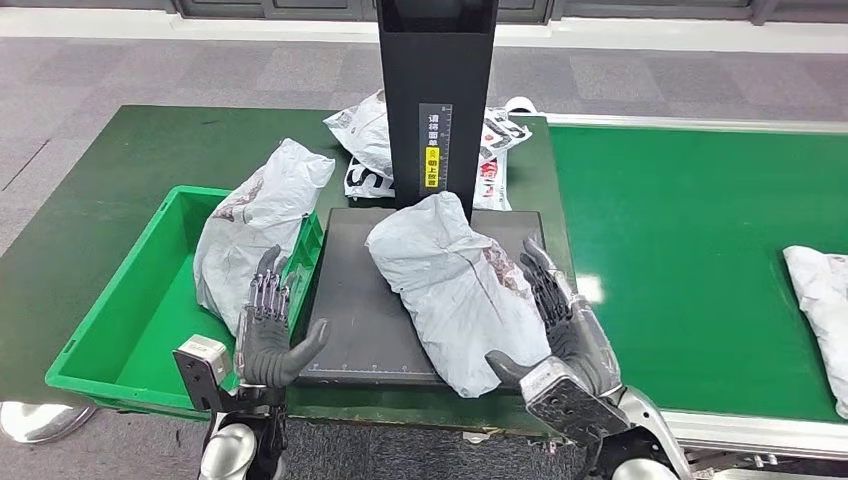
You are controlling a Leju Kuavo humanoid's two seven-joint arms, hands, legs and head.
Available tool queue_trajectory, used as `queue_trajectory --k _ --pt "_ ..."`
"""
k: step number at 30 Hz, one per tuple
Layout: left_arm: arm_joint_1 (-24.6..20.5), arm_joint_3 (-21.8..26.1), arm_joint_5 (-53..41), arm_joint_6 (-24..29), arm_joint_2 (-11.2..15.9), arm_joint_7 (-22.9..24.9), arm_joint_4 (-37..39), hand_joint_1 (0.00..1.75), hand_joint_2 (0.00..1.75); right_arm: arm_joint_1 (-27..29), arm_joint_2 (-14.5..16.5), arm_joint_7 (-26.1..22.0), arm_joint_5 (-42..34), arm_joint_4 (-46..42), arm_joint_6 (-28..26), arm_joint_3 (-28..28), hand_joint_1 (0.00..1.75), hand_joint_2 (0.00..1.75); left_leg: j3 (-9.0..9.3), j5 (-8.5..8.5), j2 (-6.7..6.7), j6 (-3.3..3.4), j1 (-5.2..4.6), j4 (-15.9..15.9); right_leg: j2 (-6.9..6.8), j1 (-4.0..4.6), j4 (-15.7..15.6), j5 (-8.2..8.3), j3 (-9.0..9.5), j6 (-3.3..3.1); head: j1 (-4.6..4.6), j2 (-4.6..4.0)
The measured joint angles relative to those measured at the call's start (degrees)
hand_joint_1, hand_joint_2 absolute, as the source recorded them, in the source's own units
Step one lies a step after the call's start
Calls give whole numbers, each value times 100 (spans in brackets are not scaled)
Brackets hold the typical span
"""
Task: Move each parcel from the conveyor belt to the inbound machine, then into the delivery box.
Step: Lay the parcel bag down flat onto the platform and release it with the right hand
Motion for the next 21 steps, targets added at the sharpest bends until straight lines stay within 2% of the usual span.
queue_trajectory --k 3,7,9,12,16,20,21 --pt "-104 -16 -38 -128 -32 42 77 0 175 -175 -26 326 -324 354 443 -208 0 175 0 1 3 0 0 0 2 1 0 3 1 -1 -1 0" --pt "-258 -140 -61 -312 -42 75 286 0 175 -938 -82 838 -475 1776 750 -554 0 0 -1 16 8 3 0 0 10 0 0 23 1 1 -1 0" --pt "-339 -228 -39 -372 -41 74 416 0 175 -1536 -144 890 -434 2838 779 -680 0 0 -3 29 11 7 -1 1 12 -1 0 37 0 5 -1 0" --pt "-442 -328 21 -352 -27 66 564 0 175 -2475 -228 662 -323 4405 758 -736 0 0 -8 47 13 11 -3 2 11 -3 0 52 -3 9 1 0" --pt "-442 -345 77 -223 14 56 591 0 175 -3193 -203 323 -499 5325 832 -736 0 0 -10 53 8 8 -2 1 9 0 0 56 -6 4 -1 0" --pt "-422 -345 71 -162 53 45 588 0 175 -3430 -136 328 -645 5534 860 -736 0 175 -14 52 -5 7 1 -1 0 5 1 49 -6 0 -1 0" --pt "-411 -345 47 -120 57 43 581 0 175 -3436 -120 246 -703 5532 840 -736 0 175 -16 52 -7 6 2 -2 -3 5 1 48 -7 1 -1 0"
